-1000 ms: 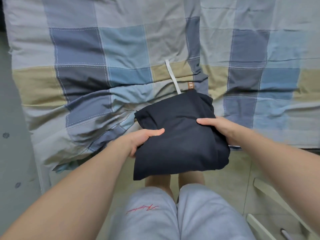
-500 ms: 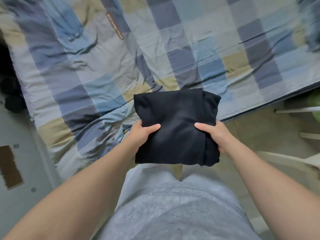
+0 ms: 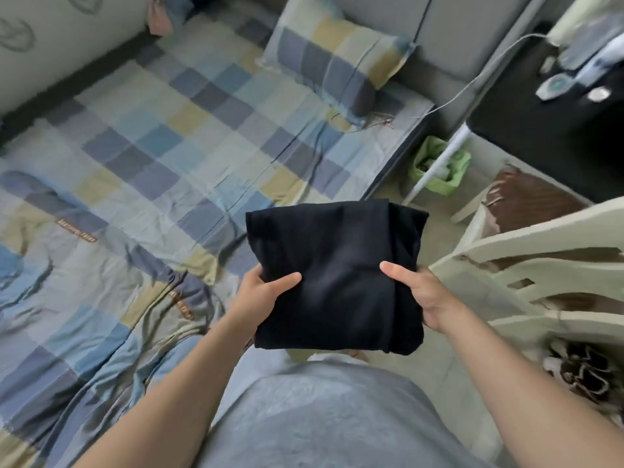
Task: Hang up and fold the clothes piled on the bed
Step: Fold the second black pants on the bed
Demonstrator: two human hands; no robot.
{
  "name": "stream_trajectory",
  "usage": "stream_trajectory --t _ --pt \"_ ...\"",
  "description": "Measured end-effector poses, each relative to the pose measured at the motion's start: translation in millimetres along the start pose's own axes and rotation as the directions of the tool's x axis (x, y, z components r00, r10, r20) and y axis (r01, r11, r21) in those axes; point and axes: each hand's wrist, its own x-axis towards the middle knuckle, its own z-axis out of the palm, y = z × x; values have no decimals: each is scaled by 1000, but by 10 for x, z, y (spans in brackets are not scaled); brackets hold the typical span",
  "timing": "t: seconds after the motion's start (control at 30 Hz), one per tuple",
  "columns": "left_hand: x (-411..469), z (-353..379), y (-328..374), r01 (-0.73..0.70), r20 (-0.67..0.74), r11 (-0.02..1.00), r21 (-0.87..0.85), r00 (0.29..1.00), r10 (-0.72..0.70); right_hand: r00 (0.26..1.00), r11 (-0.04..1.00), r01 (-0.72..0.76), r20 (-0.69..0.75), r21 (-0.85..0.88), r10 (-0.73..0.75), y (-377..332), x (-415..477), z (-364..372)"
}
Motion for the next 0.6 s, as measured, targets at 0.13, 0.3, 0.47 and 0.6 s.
stream_trajectory --t 0.13,0.3,0.47,0.6 --pt "6 1051 122 -25 157 994 109 987 8 992 993 67 -114 93 -56 65 -427 -1015" --pt "-15 2249 221 -86 397 941 327 916 -54 954 951 111 -301 290 -20 486 -1036 -2042" --pt "-12 3326 339 -172 565 863 476 811 -150 859 864 199 -507 463 73 843 -1531 -2645" --pt "-25 4066 262 -256 668 787 561 701 -249 780 763 310 -611 567 138 1124 -1870 -2877"
